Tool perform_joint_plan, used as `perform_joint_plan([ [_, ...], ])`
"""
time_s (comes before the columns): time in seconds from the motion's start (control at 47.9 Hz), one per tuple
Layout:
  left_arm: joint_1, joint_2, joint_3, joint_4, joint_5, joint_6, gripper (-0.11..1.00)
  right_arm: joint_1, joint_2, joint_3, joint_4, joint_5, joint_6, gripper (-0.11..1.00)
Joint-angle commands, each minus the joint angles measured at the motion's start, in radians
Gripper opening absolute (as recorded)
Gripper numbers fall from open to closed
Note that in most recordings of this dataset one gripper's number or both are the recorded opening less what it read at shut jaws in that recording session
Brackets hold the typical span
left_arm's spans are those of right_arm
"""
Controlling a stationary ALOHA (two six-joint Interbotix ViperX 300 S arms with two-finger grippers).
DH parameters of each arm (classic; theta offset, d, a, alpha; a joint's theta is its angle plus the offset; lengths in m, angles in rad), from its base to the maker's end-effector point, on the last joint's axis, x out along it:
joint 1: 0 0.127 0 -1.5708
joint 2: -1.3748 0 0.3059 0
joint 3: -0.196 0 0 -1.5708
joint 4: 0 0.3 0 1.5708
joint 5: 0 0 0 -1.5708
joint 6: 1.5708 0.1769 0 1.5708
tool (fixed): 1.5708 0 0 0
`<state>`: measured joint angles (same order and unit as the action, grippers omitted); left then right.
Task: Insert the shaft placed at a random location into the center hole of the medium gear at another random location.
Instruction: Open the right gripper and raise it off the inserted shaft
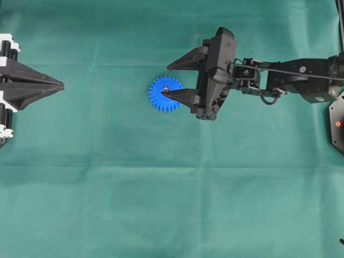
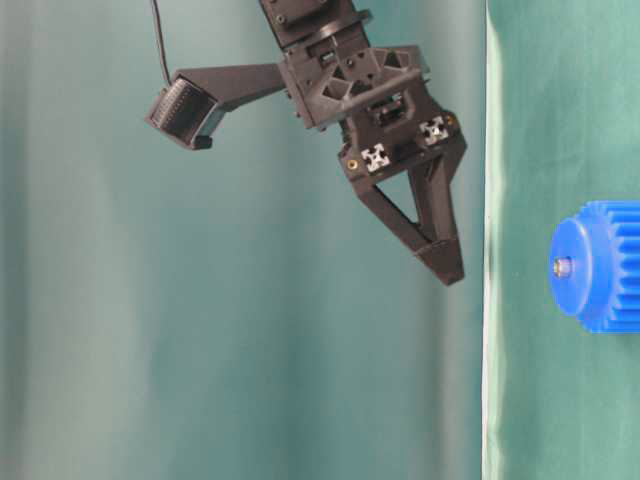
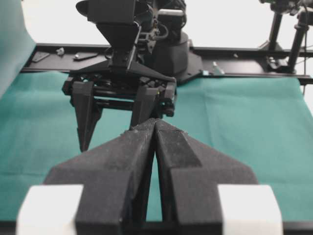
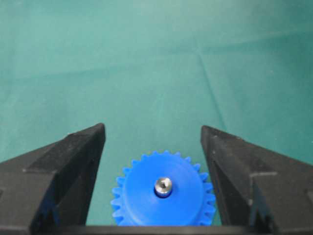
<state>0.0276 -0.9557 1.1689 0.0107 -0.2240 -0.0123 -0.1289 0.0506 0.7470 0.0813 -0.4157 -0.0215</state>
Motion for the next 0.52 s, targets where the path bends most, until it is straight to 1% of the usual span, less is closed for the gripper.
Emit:
perform_joint_plan([
  [0.0,0.003,0.008,-0.015,0.0,-0.005,0.0,0.0,0.003,-0.034,0.0,0.0,0.003,0.006,0.8],
  [0.146,0.002,0.008,-0.014,0.002,-0.005,-0.002,0.0,0.002,-0.072,0.051,0.0,-0.006,0.006,0.8],
  [0.501,0.002,0.006,-0.014,0.002,-0.005,-0.002,0.0,0.002,-0.215,0.183,0.002,-0.002,0.008,0.8],
])
